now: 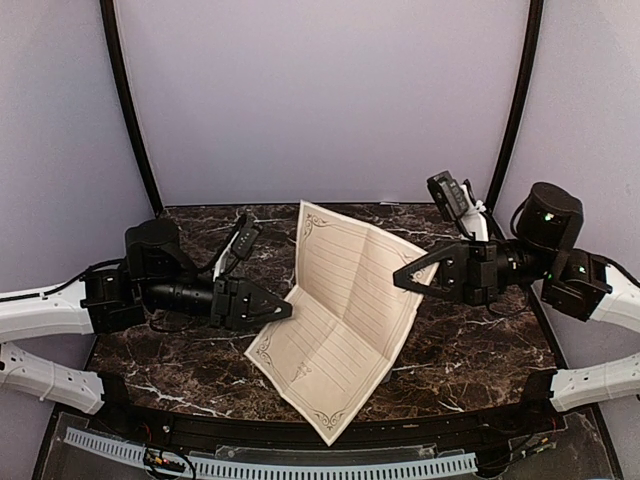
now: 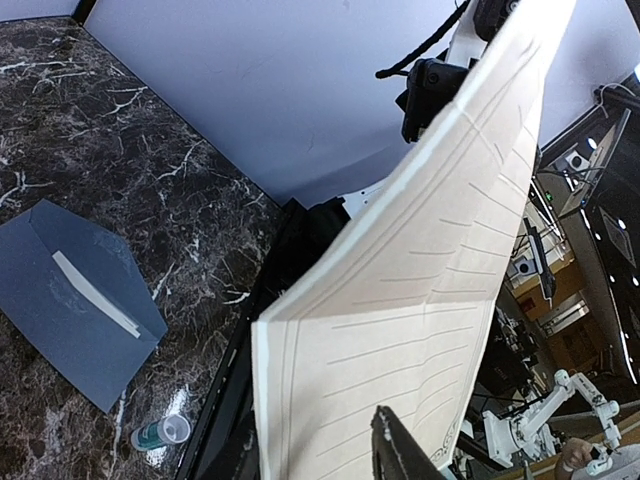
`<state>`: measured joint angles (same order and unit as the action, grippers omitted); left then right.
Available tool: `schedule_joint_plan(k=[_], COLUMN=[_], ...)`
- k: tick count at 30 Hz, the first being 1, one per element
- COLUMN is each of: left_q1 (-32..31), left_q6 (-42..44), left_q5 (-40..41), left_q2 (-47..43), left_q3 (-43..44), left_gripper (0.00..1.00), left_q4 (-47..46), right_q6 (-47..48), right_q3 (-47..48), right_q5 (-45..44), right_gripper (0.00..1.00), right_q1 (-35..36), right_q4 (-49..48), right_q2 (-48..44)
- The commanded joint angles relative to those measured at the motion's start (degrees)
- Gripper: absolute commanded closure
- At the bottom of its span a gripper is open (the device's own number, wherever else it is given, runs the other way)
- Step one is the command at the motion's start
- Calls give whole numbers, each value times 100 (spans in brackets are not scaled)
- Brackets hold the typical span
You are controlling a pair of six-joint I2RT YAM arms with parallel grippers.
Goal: Place the letter into the envelope and seal it
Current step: Fold the letter.
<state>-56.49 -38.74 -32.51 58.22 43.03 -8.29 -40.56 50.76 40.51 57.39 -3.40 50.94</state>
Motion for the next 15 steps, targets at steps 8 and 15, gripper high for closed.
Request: schedule_joint_plan(k=[8,15], left_q1=[2,32], left_q6=[-71,-164], left_q5=[-23,-349], left_q2=[365,479], left_q3=[25,30], left_gripper=[55,58], left_q4=[-367,-914], right_q6=[29,118], right_q3=[-49,-40], right_q5=[491,378], right_gripper=[100,100], right_q1=[42,44], right_q4=[-566,-328], right_q2=[-55,-82])
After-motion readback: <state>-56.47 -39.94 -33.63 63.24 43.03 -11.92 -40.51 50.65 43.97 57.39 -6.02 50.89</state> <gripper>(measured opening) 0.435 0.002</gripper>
